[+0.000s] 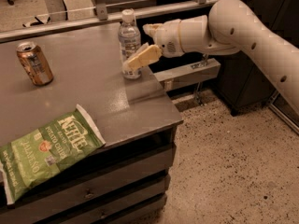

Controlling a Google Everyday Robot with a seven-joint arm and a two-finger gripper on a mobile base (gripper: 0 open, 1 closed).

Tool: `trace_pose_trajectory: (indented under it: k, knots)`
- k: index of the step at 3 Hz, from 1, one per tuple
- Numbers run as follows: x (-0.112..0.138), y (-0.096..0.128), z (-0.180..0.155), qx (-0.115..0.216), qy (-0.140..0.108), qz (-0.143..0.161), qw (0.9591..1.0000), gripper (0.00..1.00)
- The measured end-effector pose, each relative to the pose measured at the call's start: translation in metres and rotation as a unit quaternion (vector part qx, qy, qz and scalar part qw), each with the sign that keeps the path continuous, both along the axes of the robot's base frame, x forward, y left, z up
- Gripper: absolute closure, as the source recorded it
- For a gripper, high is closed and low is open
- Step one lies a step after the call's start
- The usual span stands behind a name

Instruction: Move blue plastic bottle near orange can

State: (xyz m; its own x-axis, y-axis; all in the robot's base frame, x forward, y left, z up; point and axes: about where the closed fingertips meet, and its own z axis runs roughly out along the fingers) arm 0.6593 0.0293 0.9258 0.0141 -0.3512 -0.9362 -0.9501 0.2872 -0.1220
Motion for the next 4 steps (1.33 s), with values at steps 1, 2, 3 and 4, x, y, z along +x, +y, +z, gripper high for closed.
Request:
trace_pose_trajectory:
  k: [1,2,3,4]
  knots:
    - [-0.004,0.020,0.005,0.031,0.004,0.018,0.9993,0.18]
    - [-0.005,0.029,0.009,0.048,-0.002,0.027,0.9985,0.41]
    - [0.001,0.029,0.014,0.050,-0.015,0.023,0.9984,0.65]
    - [0.018,0.029,0.035,0.056,-0.037,0.010,0.9977,0.88]
